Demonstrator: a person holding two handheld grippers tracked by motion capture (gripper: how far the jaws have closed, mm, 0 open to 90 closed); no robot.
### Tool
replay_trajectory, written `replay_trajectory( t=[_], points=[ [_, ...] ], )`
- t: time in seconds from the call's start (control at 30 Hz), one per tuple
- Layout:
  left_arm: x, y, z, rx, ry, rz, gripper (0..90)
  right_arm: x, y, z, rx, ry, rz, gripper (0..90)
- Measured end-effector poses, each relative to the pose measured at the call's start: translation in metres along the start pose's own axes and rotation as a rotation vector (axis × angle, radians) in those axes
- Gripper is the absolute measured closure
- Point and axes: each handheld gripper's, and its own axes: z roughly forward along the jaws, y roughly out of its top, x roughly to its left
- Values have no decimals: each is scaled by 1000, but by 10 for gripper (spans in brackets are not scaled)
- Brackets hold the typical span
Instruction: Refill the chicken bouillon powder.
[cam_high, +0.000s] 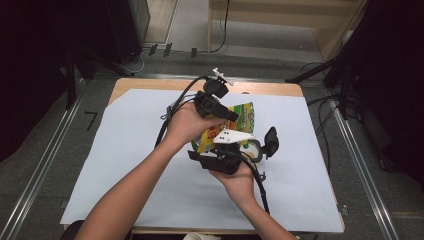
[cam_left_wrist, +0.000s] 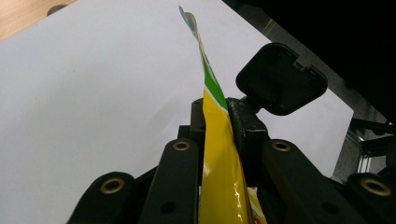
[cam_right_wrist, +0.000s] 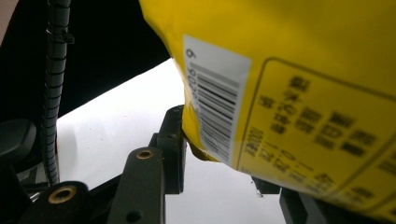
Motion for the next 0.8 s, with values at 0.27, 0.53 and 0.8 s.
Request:
replay_trajectory(
  t=[0.27, 0.53, 0.8],
  points=[
    [1, 0, 1, 19, -3, -7, 816, 1, 0, 0, -1, 13, 17, 631],
    [1, 0, 2, 16, -5, 0, 815, 1, -1, -1, -1, 8, 14, 631],
    [1, 0, 3, 11, 0, -8, 821, 0, -2, -1, 3, 1, 4, 632]
  ],
)
